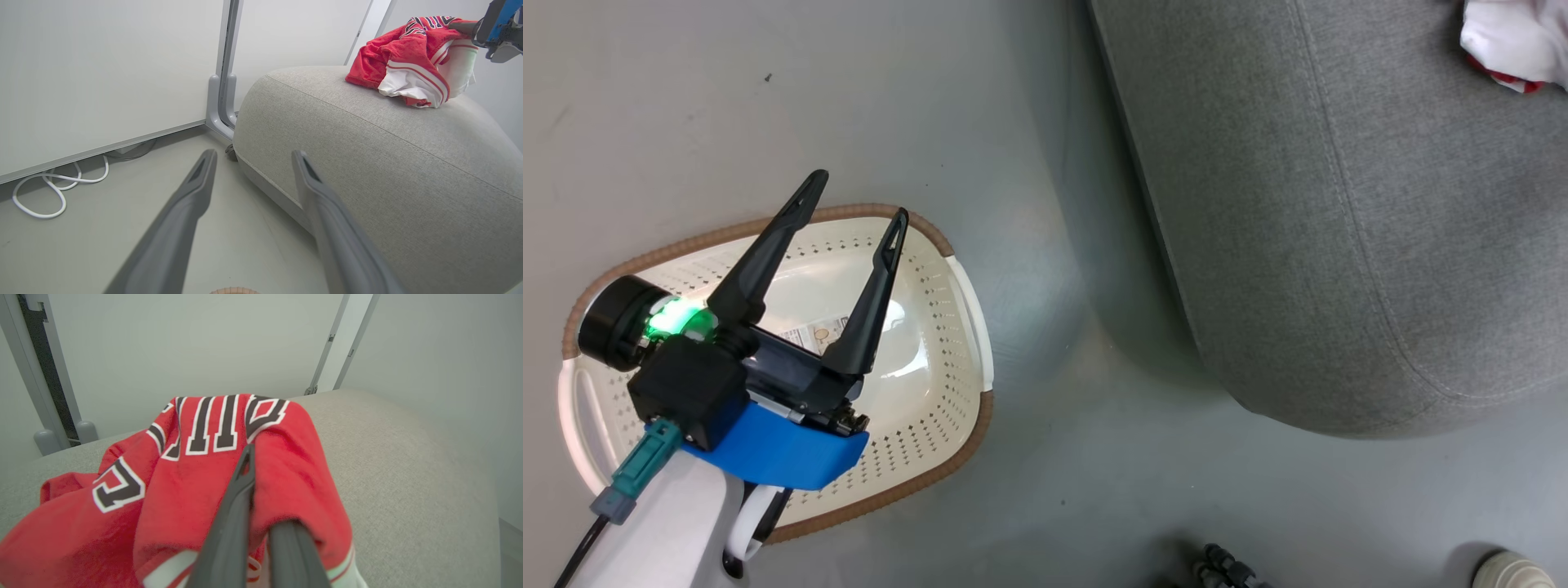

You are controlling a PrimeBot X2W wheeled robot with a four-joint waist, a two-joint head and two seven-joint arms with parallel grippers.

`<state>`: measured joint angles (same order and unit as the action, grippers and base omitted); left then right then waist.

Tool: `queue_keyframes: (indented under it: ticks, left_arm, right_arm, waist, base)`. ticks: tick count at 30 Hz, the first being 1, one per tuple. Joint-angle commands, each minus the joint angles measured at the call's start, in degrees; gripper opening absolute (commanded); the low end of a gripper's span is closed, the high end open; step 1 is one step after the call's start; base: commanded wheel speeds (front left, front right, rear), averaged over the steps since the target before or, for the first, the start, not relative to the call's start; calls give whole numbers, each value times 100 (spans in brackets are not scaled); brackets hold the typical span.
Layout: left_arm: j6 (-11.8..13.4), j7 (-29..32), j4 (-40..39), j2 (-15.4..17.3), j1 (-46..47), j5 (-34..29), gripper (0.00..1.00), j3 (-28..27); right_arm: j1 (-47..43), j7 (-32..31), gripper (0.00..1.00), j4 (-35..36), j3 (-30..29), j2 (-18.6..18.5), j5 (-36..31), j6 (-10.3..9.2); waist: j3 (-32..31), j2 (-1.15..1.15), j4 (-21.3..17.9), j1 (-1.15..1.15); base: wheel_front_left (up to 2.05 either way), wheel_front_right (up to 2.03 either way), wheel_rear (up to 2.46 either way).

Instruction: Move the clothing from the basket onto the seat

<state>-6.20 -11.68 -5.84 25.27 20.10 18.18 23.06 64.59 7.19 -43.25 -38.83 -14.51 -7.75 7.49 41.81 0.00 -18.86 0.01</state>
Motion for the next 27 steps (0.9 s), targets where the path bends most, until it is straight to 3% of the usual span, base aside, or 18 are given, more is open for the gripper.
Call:
queue_keyframes:
  ticks: [1,2,15,27]
  left_arm:
    - [23,10,-50,37,57,13,100,-33]
    - [33,19,-63,45,74,18,100,-36]
    - [37,-171,198,-161,163,61,100,97]
    - [-15,-354,1028,-748,-187,246,100,109]
  right_arm:
    - [-72,85,67,-107,-15,30,-115,2]
    - [-87,123,100,-220,-65,61,-195,1]
    - [93,444,100,-852,-484,138,-910,1]
    - [-887,701,100,-1211,-100,304,-1066,1]
  waist:
    - [27,0,23,-1]
    - [35,0,36,-1]
    - [-244,0,223,-1]
    - [-1633,0,377,-1]
  base:
    - [0,0,0]
    - [0,0,0]
    - [0,0,0]
    - [0,0,0]
